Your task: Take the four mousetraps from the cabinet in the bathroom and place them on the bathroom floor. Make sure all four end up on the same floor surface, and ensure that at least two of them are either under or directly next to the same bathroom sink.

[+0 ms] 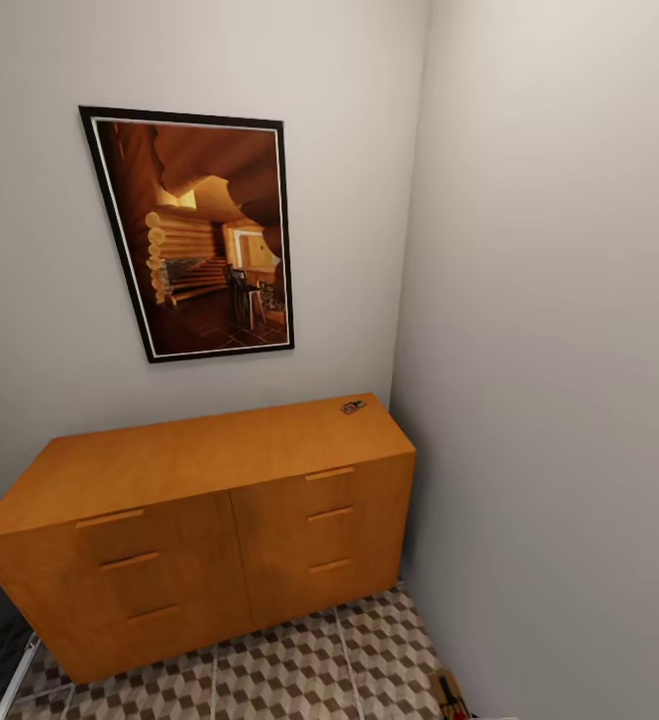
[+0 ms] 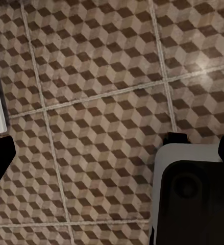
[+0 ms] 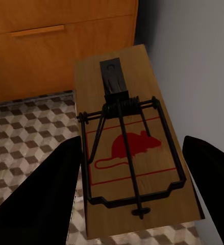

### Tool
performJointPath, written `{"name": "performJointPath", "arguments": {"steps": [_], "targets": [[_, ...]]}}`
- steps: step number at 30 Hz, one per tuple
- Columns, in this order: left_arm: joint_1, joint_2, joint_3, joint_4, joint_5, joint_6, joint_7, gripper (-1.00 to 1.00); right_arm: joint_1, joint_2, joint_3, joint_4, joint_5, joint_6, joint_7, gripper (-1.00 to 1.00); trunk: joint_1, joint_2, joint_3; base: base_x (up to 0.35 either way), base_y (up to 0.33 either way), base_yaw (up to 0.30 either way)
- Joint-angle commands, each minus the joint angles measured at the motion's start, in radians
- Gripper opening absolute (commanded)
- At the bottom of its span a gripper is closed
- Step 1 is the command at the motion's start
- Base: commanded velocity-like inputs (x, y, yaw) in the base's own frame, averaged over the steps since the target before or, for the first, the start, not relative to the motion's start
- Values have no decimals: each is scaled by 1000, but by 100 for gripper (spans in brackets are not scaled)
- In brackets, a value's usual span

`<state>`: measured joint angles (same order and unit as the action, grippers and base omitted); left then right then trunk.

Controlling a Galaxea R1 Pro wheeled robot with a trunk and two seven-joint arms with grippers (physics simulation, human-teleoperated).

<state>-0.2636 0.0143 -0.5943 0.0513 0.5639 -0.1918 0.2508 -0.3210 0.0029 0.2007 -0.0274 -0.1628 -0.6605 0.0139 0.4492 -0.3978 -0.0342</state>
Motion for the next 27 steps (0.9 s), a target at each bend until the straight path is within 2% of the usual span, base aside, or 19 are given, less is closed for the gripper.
{"name": "performJointPath", "arguments": {"steps": [1,9,17,22,24,27], "targets": [[-1,-1,-7,1,5,-4,0,100,-1,0,8,1,-11,-4,1,-100,1,-2,-2,125,204,0],[-1,-1,-7,-3,5,-5,-1,100,-1,0,8,1,-11,-4,0,-100,1,-2,-2,144,210,0],[-1,-2,-5,-9,5,-2,0,100,-1,0,8,1,-11,-4,0,-100,1,-2,-2,32,40,0],[-2,-16,-3,-89,4,19,7,100,-1,0,8,1,-11,-4,0,-100,1,-2,-2,2,2,0],[-2,-24,-3,-141,3,52,9,100,-1,0,8,1,-11,-4,0,-100,1,-2,-2,0,0,0],[-2,-43,-2,-282,1,210,10,100,-1,0,8,1,-11,-4,0,-100,1,-2,-2,0,0,0]]}}
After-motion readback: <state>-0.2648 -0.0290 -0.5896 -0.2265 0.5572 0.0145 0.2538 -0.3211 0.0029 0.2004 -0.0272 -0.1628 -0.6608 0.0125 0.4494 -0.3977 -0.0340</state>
